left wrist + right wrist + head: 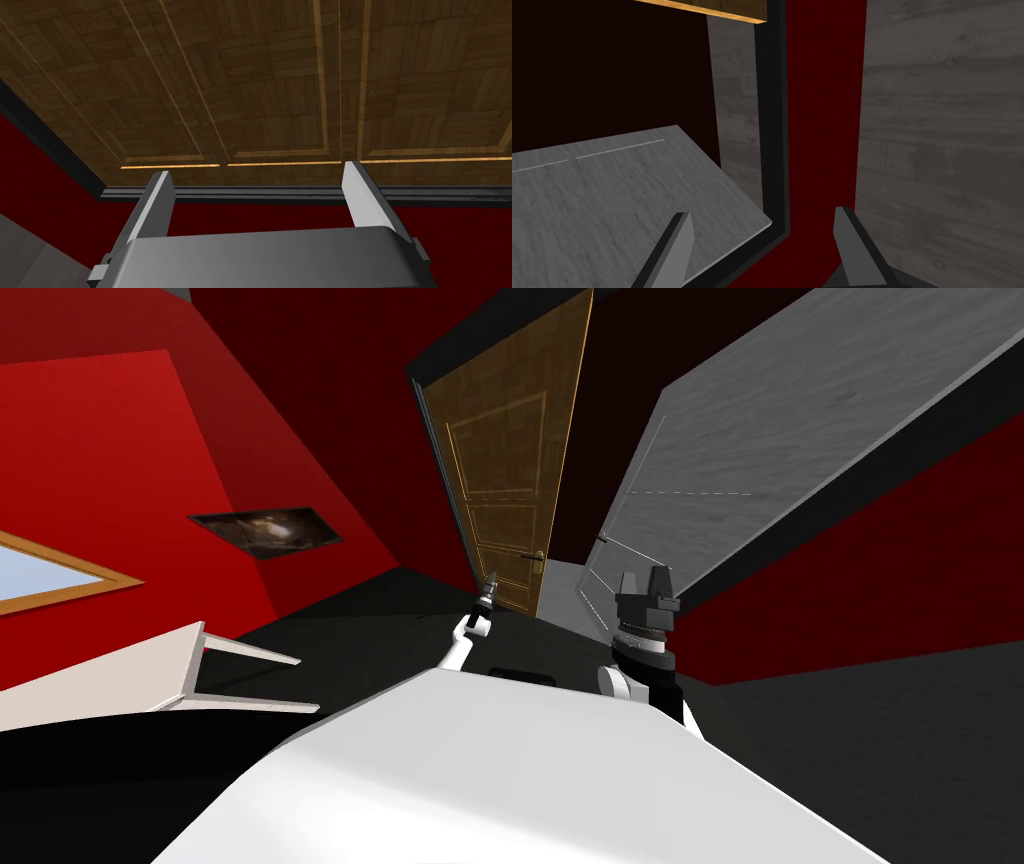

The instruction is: Push the door open

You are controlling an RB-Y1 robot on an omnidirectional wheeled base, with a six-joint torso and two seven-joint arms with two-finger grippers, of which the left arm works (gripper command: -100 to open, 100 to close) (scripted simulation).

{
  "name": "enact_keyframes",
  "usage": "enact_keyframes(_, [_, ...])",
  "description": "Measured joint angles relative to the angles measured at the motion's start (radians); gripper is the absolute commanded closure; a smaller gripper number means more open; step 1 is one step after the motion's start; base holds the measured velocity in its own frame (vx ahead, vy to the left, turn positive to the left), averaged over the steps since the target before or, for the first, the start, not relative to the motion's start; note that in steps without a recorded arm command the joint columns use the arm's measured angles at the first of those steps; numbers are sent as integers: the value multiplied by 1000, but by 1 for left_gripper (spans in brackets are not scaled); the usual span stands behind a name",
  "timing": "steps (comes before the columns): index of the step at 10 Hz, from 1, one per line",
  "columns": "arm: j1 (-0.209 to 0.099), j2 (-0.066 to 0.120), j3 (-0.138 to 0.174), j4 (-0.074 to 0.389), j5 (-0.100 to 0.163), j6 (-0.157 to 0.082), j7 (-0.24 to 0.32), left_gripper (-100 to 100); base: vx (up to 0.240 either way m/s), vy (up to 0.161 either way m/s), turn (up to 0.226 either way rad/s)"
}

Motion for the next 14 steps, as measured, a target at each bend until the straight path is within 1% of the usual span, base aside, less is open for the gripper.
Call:
enact_keyframes(1, [-9,-2,-1,15,1,-1,2,-100,47,-11,-11])
enact_keyframes(4, [-59,-11,-6,95,6,-6,8,-100,98,-16,-23])
enact_keyframes(5, [-73,-13,-9,118,8,-4,12,-100,105,-40,-19])
enact_keyframes(7, [-99,-20,-15,169,10,-9,18,-100,90,-21,-17])
enact_keyframes(8, [-119,-22,-17,199,13,-11,22,-100,95,-9,-22])
enact_keyframes(9, [-134,-28,-19,224,14,-11,24,-100,109,2,-16])
enact_keyframes(10, [-145,-32,-22,237,15,-5,27,-100,105,2,-15])
enact_keyframes(11, [-161,-41,-23,266,16,-7,26,-100,99,-18,-22])
enact_keyframes(12, [-174,-46,-25,289,17,-8,27,-100,104,-20,-16])
enact_keyframes(13, [-180,-47,-30,299,19,-6,33,-100,94,-23,-15])
enact_keyframes(14, [-197,-51,-31,326,21,-7,36,-100,84,-20,-14])
